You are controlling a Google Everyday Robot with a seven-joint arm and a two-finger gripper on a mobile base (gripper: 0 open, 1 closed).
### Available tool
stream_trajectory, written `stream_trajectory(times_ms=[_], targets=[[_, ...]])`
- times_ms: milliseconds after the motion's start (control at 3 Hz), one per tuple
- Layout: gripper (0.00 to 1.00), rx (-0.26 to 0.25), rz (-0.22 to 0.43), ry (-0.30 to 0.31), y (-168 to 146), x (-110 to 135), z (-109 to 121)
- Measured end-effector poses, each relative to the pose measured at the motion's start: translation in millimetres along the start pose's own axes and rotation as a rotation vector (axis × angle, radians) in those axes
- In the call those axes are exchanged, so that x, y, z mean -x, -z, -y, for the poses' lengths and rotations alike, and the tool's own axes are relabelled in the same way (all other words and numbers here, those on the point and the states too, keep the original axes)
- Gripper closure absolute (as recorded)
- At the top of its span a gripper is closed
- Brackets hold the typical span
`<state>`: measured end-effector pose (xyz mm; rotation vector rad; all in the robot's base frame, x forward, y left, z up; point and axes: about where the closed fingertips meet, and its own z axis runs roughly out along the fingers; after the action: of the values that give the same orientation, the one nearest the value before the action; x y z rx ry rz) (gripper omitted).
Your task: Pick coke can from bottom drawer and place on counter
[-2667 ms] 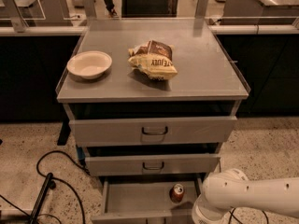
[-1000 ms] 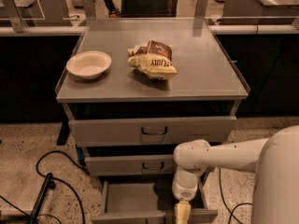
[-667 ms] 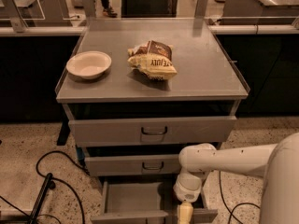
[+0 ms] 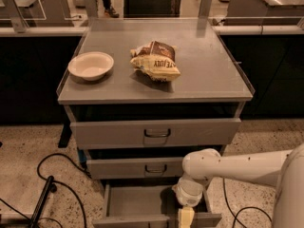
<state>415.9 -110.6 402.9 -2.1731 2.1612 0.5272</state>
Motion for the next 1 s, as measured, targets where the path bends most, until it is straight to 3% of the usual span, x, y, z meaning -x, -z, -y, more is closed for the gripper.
stream_trajectory(times_ms=[333,667,1000], targets=[[0.00,-0.064,-0.038,0.062,3.1,3.6,3.1],[0.00,-0.209,-0.110,0.195,21.1,29.6,8.3],[0.00,-0.256,-0.126,0.222,20.7,26.7,-0.3]])
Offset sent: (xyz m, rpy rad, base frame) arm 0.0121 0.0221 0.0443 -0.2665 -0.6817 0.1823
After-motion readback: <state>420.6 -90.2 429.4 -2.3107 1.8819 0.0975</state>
